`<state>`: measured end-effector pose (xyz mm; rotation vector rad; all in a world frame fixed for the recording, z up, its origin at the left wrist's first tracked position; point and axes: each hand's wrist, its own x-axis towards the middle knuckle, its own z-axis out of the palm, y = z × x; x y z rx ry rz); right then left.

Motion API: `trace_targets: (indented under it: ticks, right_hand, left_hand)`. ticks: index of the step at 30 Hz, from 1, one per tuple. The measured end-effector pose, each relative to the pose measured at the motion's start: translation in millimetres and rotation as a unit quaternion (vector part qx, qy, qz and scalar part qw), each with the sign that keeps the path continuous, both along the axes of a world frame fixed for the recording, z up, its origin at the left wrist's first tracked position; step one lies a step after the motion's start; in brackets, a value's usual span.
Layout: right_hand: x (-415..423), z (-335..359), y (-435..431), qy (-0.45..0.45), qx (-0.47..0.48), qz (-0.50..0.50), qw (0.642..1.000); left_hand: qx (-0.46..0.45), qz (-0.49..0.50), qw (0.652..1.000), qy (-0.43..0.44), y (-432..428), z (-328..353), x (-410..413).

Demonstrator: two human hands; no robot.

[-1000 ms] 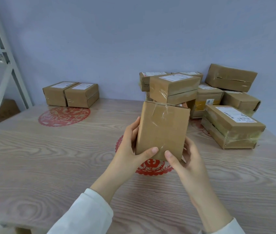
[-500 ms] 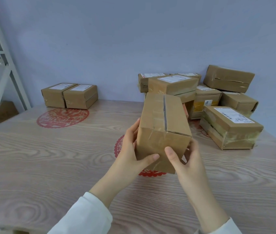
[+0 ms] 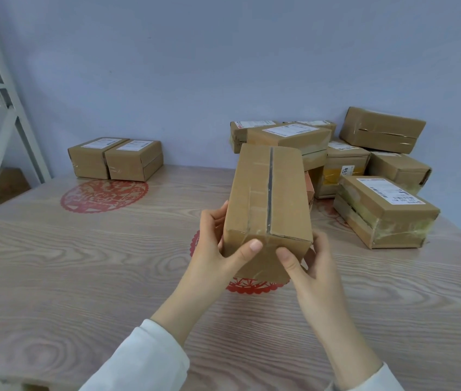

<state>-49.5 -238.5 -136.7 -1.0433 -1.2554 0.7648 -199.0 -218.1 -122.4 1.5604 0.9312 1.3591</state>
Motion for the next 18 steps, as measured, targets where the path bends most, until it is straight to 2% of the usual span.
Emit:
trace_targets:
  ticks: [8, 11, 18]
  right_hand:
    - [2.4, 1.2, -4.7, 0.052, -0.032, 0.009, 0.998]
    - [3.9, 1.6, -3.4, 0.067, -0.044, 0.037, 0.996]
    - [3.6, 0.2, -5.3, 0.085, -0.02, 0.069, 0.994]
  left_hand:
    - [-0.009, -0.028, 0.999, 0.016, 1.0, -7.1, -5.9]
    - [-0.02, -0.046, 0.999, -0.006, -2.6, -4.6, -7.6]
    - [-0.036, -0.051, 0.998, -0.016, -1.8, -1.2, -6.0]
